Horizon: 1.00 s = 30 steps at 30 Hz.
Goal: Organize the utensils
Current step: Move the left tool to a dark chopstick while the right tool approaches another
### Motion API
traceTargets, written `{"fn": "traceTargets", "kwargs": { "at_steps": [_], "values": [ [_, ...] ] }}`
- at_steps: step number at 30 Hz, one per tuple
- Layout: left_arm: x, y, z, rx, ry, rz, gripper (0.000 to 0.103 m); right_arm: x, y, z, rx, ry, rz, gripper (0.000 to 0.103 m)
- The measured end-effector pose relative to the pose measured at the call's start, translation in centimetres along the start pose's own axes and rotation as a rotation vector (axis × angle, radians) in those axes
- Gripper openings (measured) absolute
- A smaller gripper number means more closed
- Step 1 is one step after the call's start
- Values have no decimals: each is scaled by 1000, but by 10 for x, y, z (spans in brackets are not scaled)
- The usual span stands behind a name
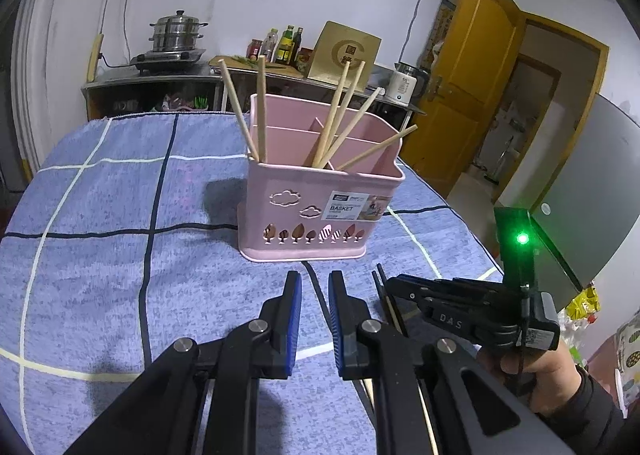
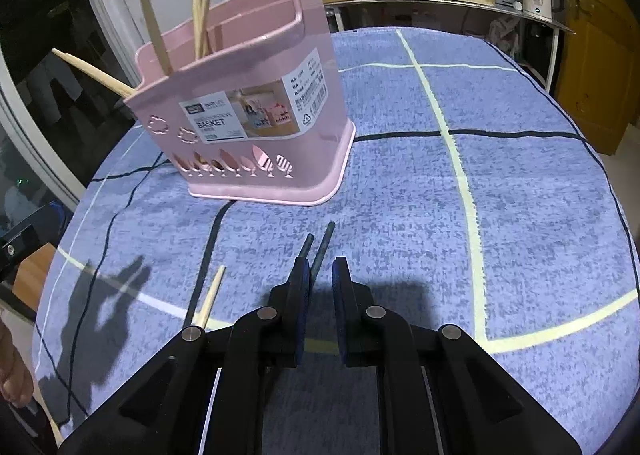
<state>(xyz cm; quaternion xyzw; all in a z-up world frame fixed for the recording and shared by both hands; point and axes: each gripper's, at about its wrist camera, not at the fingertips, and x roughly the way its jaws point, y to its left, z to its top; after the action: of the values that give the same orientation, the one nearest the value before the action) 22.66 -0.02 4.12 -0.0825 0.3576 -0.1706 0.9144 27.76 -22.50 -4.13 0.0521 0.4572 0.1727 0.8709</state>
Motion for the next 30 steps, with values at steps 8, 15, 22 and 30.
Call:
{"fn": "traceTargets", "kwargs": {
  "at_steps": [8,15,22,30],
  "values": [
    [4,5,-1,-15,10,-5,13,4,5,3,-31,15,-41,12],
    [16,-10,-1,11,41,-28,13,-5,-7,-3,-29,18,-75,12],
    [66,-42,-3,40,167,-91,13,-19,-27,-12,-22,15,-89,11],
    [124,-61,-6,28,273,-66,13,-31,-49,-19,-1,4,-95,10]
  ]
}}
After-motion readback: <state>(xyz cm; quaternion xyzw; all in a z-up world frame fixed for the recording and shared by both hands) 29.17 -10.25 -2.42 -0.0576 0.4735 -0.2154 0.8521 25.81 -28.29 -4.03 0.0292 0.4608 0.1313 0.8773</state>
